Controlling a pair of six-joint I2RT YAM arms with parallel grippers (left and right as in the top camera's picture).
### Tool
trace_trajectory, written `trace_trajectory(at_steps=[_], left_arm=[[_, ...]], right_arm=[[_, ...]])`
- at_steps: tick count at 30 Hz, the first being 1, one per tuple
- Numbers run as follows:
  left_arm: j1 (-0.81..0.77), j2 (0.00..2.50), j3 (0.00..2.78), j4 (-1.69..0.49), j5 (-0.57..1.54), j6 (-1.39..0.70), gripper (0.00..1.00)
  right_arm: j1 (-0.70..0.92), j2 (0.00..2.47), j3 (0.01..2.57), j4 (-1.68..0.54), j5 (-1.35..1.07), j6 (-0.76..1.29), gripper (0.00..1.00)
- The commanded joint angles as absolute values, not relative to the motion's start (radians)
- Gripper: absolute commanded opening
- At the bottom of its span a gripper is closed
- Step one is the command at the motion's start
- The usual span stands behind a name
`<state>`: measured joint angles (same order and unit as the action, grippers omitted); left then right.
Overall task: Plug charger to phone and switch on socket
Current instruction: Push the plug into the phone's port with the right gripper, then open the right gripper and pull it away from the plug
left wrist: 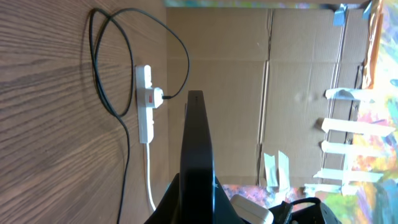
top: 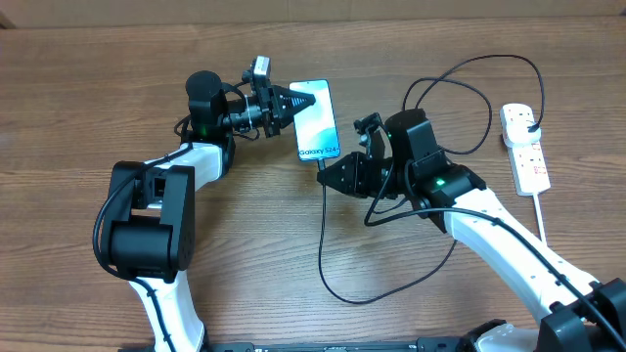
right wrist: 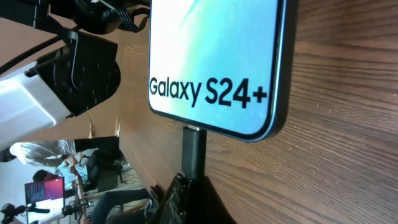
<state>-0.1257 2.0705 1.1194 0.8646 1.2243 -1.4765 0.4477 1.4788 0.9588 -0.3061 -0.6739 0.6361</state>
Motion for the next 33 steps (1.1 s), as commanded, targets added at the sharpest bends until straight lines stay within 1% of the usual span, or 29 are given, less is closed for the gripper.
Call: trace_trajectory(at_steps=[1,6,17,33], left_arm=[[-0.159,2.068,1.125,0.872,1.415,-1.435,0.05],[-0.158,2.068,1.125,0.872,1.402,-1.435,0.04],[-0.161,2.068,1.124,0.872,1.414,-1.431,0.05],[-0.167,2.068,1.124,0.872,1.411,-1.416,0.04]], right_arm=[[0.432,1.485,0.970,-0.265,-0.585,0.641,0.04],[0.432,1.485,0.970,-0.293,-0.584,0.640,0.04],[0.403,1.485,0.970,-0.244,-0.584,0.648,0.04],[0.403,1.485,0.970,-0.243,-0.580,0.648,0.04]])
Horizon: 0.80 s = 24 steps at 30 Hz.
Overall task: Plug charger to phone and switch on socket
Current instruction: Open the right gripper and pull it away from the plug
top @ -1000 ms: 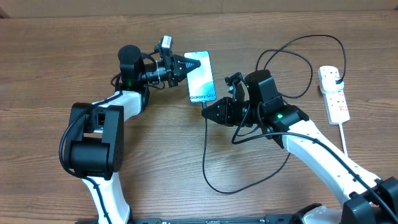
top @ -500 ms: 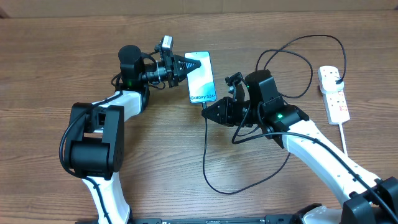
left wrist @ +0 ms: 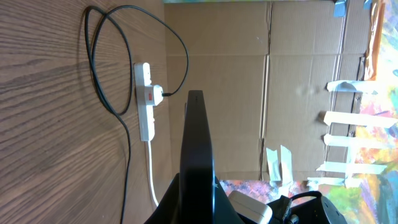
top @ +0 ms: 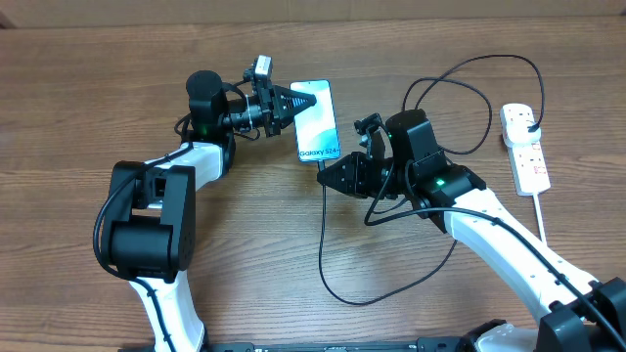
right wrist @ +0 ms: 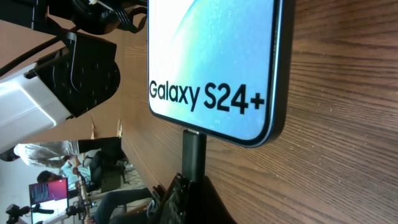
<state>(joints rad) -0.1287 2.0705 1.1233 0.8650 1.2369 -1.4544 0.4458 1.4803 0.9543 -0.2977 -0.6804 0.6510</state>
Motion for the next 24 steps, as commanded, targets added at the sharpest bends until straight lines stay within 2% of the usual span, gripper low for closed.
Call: trace_trajectory(at_steps=[1,8,9,11,13,16,21,24], left_arm=[[-0.167,2.068,1.124,0.871,1.411,-1.416,0.04],[-0.167,2.068,1.124,0.871,1.405,-1.416,0.04],[-0.167,2.068,1.124,0.871,1.402,-1.416,0.04],[-0.167,2.068,1.124,0.872,1.396,-1.412,0.04],[-0.167,2.068,1.124,0.870,1.388,-1.397,0.05],[-0.167,2.068,1.124,0.868,1.378,-1.391,0.04],[-0.167,2.068,1.124,0.866,1.377,-1.366,0.04],[-0.167,2.068,1.124,0.853,1.377,-1.330,0.04]], right_arm=[[0.403,1.485,0.970,-0.244,-0.580,0.648,0.04],[0.403,1.485,0.970,-0.250,-0.582,0.652,0.05],[0.403,1.484,0.970,-0.265,-0.592,0.651,0.25],[0.403,1.483,0.970,-0.295,-0.622,0.642,0.57],[0.403,1.472,0.970,-0.317,-0.654,0.614,0.64],[0.403,1.411,0.970,-0.401,-0.655,0.560,0.69],[0.403,1.154,0.970,-0.657,-0.561,0.430,0.76],[0.403,1.040,0.970,-0.736,-0.526,0.390,0.82]])
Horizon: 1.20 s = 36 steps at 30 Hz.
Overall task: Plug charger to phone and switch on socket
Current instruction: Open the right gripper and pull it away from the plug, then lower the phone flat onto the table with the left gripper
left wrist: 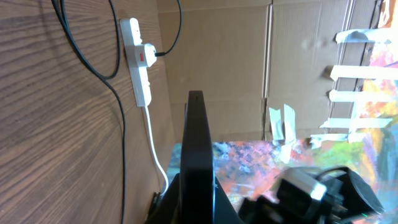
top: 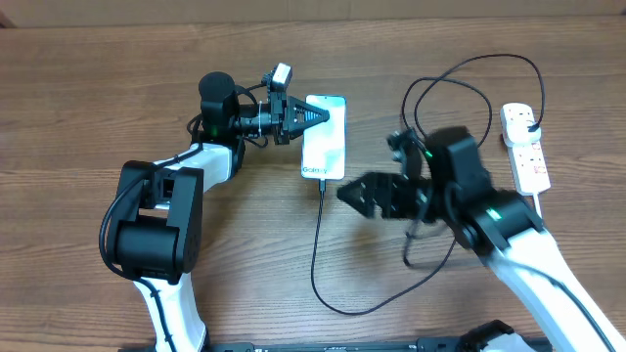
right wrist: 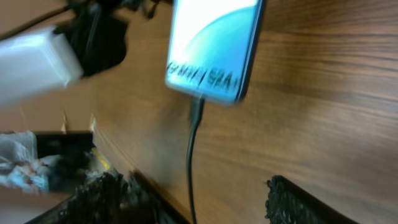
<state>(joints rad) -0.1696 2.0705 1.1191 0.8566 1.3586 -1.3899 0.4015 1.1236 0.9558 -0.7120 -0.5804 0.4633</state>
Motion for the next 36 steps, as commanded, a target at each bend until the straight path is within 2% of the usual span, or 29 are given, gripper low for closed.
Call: trace_trajectory(at_steps=[1,5,15,20,32,34,36], left_arm=[[-0.167,2.068,1.124,0.826,1.376,-1.308,0.05],[-0.171,2.068,1.124,0.646,1.333,-1.181,0.04],[-0.171,2.068,1.124,0.094,1.084,-0.752,0.04],[-0.172,2.068,1.124,-0.014,0.996,-0.606,0.04],[-0.171,2.068,1.124,-0.189,0.805,-0.512,0.04],[-0.171,2.068,1.124,-0.228,0.765,-0.513,0.24],[-0.171,2.068,1.124,-0.260,0.728,-0.513,0.27]], right_arm=[[0.403,0.993,0.970,-0.771,-0.502,0.384,0.88],[0.403,0.891,0.970,-0.866,-0.427,0.383,1.00],[0.403,0.876,0.970,-0.906,-0.392,0.357,1.00],[0.403,0.876,0.970,-0.900,-0.392,0.357,1.00],[0.403,0.876,0.970,-0.900,-0.393,0.358,1.00],[0.403,0.876,0.970,-0.900,-0.393,0.358,1.00],[0.403,0.876,0.970,-0.900,-0.393,0.358,1.00]])
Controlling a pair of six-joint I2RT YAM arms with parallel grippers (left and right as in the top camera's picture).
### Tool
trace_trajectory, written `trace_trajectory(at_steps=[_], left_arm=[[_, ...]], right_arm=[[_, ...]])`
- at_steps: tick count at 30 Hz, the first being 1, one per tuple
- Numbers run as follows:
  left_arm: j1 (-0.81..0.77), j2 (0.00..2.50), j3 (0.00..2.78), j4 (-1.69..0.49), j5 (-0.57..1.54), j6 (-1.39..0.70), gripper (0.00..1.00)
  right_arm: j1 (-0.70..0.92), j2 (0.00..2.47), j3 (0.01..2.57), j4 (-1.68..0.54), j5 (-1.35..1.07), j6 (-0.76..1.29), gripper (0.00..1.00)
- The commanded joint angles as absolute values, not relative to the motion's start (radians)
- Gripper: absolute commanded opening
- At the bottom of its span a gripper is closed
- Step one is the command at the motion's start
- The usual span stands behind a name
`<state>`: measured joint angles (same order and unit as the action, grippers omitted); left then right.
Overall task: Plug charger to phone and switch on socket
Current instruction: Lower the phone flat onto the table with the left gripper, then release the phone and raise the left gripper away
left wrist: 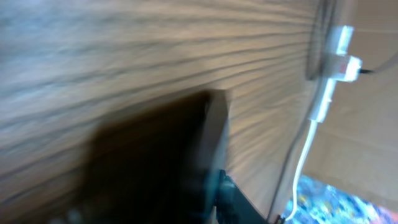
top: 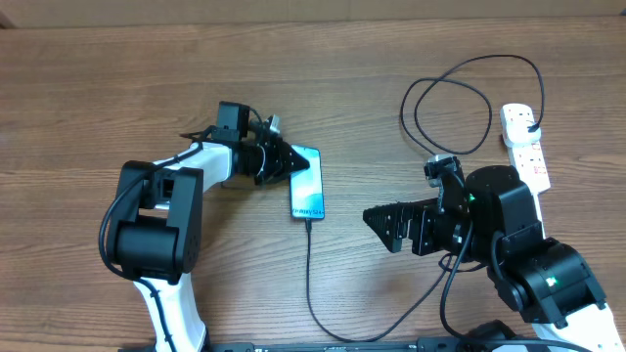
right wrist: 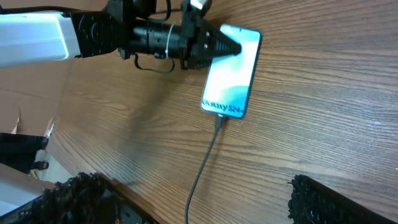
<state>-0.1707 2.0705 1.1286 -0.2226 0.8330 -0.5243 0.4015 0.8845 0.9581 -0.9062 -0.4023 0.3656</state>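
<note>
The phone (top: 306, 184) lies screen up on the wooden table (top: 117, 88), reading "Galaxy S24+" in the right wrist view (right wrist: 231, 71). My left gripper (top: 289, 161) is shut on its far edge. The left wrist view is blurred and shows the phone (left wrist: 215, 140) edge-on. The black charger cable (top: 311, 264) is plugged into the phone's near end and trails across the table. My right gripper (top: 383, 230) hangs open and empty to the right of the phone, its fingers (right wrist: 81, 193) wide apart. The white power strip (top: 525, 154) lies at the far right with the charger's plug (top: 529, 123) in it.
The cable's loop (top: 452, 98) lies on the table between the phone and the power strip. The strip's own white lead (top: 544, 210) runs toward the front edge. Cardboard walls (left wrist: 373, 124) stand beyond the table.
The left gripper has brought the phone nearer the front and lower, toward the table. The open right gripper has drawn farther back to the right, away from the phone.
At first the left gripper held the phone on its edge while the right gripper was shut on the charger connector at the phone's port. Then the right gripper was open and clear, the cable staying in the phone. Now the phone sits lower and the right gripper farther off.
</note>
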Motion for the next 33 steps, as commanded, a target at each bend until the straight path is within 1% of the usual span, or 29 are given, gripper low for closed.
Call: trace_trajectory(at_steps=[1,3,5,8,9,11,14,16,18,23,24,26,27,29,30,33], left_arm=[[-0.171,2.068,1.124,-0.282,0.708,-0.512,0.28],[-0.171,2.068,1.124,-0.326,0.669,-0.512,0.36],[-0.171,2.068,1.124,-0.360,0.639,-0.512,0.36],[-0.171,2.068,1.124,-0.417,0.579,-0.513,0.51],[-0.171,2.068,1.124,-0.432,0.568,-0.513,0.53],[-0.166,2.068,1.124,-0.469,0.552,-0.513,0.62],[-0.156,2.068,1.124,-0.507,0.546,-0.513,0.67],[-0.147,2.068,1.124,-0.527,0.545,-0.513,0.65],[-0.135,2.068,1.124,-0.550,0.544,-0.513,0.66],[-0.089,2.066,1.168,-0.663,0.544,-0.491,0.76],[-0.076,2.065,1.217,-0.730,0.543,-0.467,0.78],[-0.065,2.060,1.333,-0.863,0.541,-0.397,0.78],[-0.065,2.045,1.491,-1.010,0.494,-0.319,0.79],[-0.085,2.014,1.708,-1.150,0.408,-0.263,0.83],[-0.103,1.993,1.840,-1.199,0.408,-0.215,0.84],[-0.146,1.953,2.027,-1.237,0.408,-0.160,0.88]], right_arm=[[0.403,0.876,0.970,-0.900,-0.393,0.358,1.00],[0.403,0.876,0.970,-0.900,-0.393,0.358,1.00],[0.403,0.876,0.970,-0.901,-0.393,0.358,1.00],[0.403,0.876,0.970,-0.908,-0.393,0.358,1.00],[0.403,0.876,0.970,-0.911,-0.393,0.358,1.00],[0.403,0.876,0.970,-0.915,-0.393,0.358,1.00],[0.403,0.876,0.970,-0.921,-0.393,0.358,1.00],[0.403,0.876,0.970,-0.930,-0.393,0.358,1.00],[0.403,0.876,0.970,-0.936,-0.393,0.358,1.00],[0.403,0.876,0.970,-0.941,-0.384,0.358,1.00],[0.403,0.876,0.970,-0.941,-0.366,0.358,1.00],[0.403,0.876,0.975,-0.934,-0.315,0.365,1.00],[0.403,0.880,0.990,-0.914,-0.310,0.366,1.00],[0.402,0.901,1.024,-0.887,-0.288,0.371,1.00],[0.397,0.924,1.052,-0.883,-0.255,0.374,1.00],[0.359,0.972,1.098,-0.885,-0.236,0.374,1.00]])
